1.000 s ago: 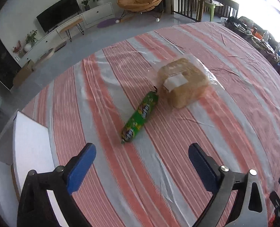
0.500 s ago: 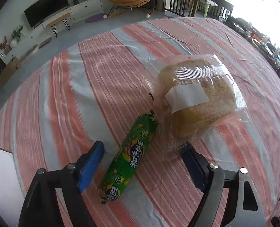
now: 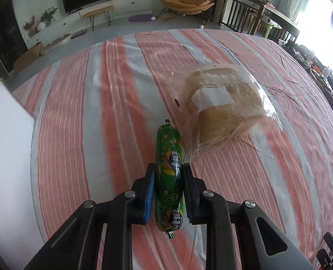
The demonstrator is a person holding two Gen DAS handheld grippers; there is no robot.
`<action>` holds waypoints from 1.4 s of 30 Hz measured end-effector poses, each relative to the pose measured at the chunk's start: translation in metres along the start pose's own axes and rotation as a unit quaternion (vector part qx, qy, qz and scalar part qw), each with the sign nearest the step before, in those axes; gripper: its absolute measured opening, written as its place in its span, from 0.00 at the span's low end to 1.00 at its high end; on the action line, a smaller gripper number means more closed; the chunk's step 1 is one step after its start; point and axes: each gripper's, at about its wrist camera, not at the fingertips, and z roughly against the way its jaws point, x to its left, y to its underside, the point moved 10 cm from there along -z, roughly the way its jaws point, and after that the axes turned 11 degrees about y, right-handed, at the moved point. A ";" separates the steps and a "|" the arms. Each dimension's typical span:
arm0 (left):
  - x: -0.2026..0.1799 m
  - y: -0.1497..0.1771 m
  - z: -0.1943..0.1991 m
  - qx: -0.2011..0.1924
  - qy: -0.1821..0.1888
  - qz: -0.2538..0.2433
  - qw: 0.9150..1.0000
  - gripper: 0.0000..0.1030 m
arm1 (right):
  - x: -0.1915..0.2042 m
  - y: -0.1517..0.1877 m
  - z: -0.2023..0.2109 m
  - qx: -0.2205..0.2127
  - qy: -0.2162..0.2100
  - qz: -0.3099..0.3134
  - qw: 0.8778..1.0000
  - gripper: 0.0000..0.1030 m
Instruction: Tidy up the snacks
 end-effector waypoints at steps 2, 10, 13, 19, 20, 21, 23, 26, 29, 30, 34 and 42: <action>-0.002 0.020 0.011 0.005 -0.015 0.002 1.000 0.22 | -0.001 0.000 0.000 0.000 0.000 -0.001 1.000 0.80; -0.040 0.100 0.056 0.025 0.002 0.022 0.999 0.22 | -0.001 0.000 0.001 -0.002 0.001 -0.003 1.000 0.81; -0.050 0.118 0.059 0.015 0.000 0.020 1.000 0.22 | -0.002 0.000 0.002 -0.003 0.000 -0.009 1.000 0.81; -0.045 0.120 0.051 -0.035 0.014 0.055 0.998 0.57 | -0.008 -0.001 0.004 -0.004 -0.001 -0.022 1.000 0.81; -0.044 0.118 0.051 -0.046 0.023 0.055 0.997 0.65 | -0.008 0.000 0.004 -0.004 -0.001 -0.023 1.000 0.81; -0.043 0.118 0.051 -0.051 0.019 0.057 0.997 0.81 | -0.008 0.000 0.003 -0.003 0.000 -0.024 1.000 0.81; -0.040 0.120 0.049 -0.058 0.003 0.053 0.997 0.85 | -0.008 0.000 0.002 -0.001 0.002 -0.024 1.000 0.81; -0.046 0.121 0.045 -0.063 -0.015 0.017 0.998 0.89 | -0.007 0.000 0.002 -0.001 0.007 -0.019 1.000 0.81; -0.050 0.121 0.041 -0.072 -0.032 -0.011 0.997 0.97 | -0.005 0.001 0.001 -0.001 0.010 -0.014 1.000 0.81; -0.048 0.121 0.041 -0.071 -0.030 -0.005 0.997 0.99 | -0.005 0.001 0.001 -0.001 0.009 -0.015 1.000 0.81; -0.044 0.118 0.039 -0.070 -0.033 -0.001 0.997 1.00 | -0.004 0.001 0.000 -0.001 0.007 -0.017 1.000 0.81; -0.044 0.119 0.038 -0.071 -0.035 0.000 0.997 1.00 | -0.007 0.001 0.001 0.000 0.001 -0.022 1.000 0.81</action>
